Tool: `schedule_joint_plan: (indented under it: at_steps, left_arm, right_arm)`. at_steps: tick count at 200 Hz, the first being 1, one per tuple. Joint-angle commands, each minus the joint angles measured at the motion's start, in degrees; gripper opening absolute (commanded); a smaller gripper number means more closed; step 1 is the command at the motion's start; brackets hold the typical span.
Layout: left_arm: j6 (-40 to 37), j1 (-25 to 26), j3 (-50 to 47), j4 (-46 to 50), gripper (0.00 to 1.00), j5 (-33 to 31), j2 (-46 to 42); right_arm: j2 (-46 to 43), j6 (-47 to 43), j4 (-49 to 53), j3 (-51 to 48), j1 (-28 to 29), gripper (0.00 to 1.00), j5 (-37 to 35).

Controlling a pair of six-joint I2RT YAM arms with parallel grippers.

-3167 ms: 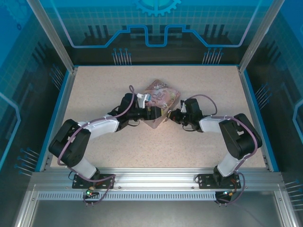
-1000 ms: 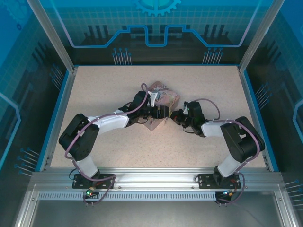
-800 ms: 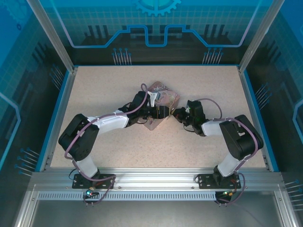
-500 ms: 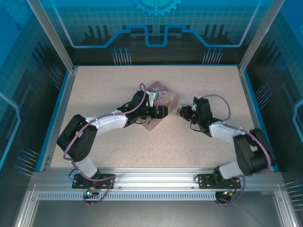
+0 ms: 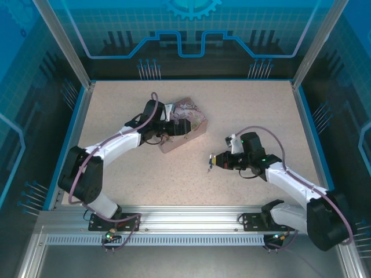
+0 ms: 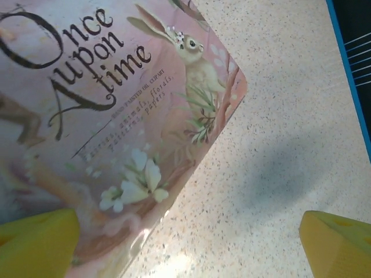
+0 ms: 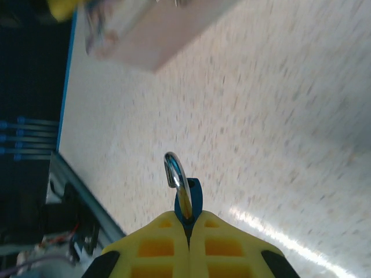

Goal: Unlock a padlock with a key

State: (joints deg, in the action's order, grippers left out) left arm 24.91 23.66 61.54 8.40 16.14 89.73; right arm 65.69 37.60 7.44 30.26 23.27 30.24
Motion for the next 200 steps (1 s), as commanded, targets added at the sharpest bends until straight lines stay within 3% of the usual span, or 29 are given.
schedule_joint_plan:
  at_steps: [1, 35, 66, 95, 134, 153, 183, 200]
  left_arm:
    - [-1.0, -1.8, -1.7, 2.8, 0.99, 2.6, -8.2]
    - [0.2, -4.4, -7.6, 3.7, 0.99, 2.7, -17.8]
    - [0.6, -5.6, -11.0, 5.6, 0.99, 2.2, -23.0]
    - [0.6, -6.8, -12.7, 8.0, 0.99, 0.6, -26.4]
    - [0.3, -9.6, -12.6, 11.0, 0.99, -0.6, -31.0]
    - [-0.3, -11.4, -12.6, 12.7, 0.99, -3.2, -33.5]
    - [-1.2, -14.8, -15.8, 12.8, 0.99, -12.1, -38.4]
    - [-2.7, -16.1, -20.7, 9.0, 0.99, -21.3, -40.8]
  right_arm:
    - [5.0, 2.2, -3.4, 0.1, 2.5, 0.04, 4.3]
    - [12.6, 4.0, -7.6, 1.6, 2.6, 0.05, 2.7]
    - [19.3, 1.9, -4.5, 4.7, 2.5, 0.07, 1.8]
    - [20.1, 1.1, -0.8, 5.5, 1.0, 0.14, -2.6]
    - [14.1, -2.4, 7.6, 6.7, -2.6, 0.54, -8.4]
    - [9.3, -4.7, 13.0, 8.1, -4.9, 0.68, -13.9]
    - [1.1, -9.6, 17.2, 10.6, -8.7, 0.86, -23.6]
    - [-2.7, -12.2, 17.3, 11.3, -11.0, 1.0, -31.6]
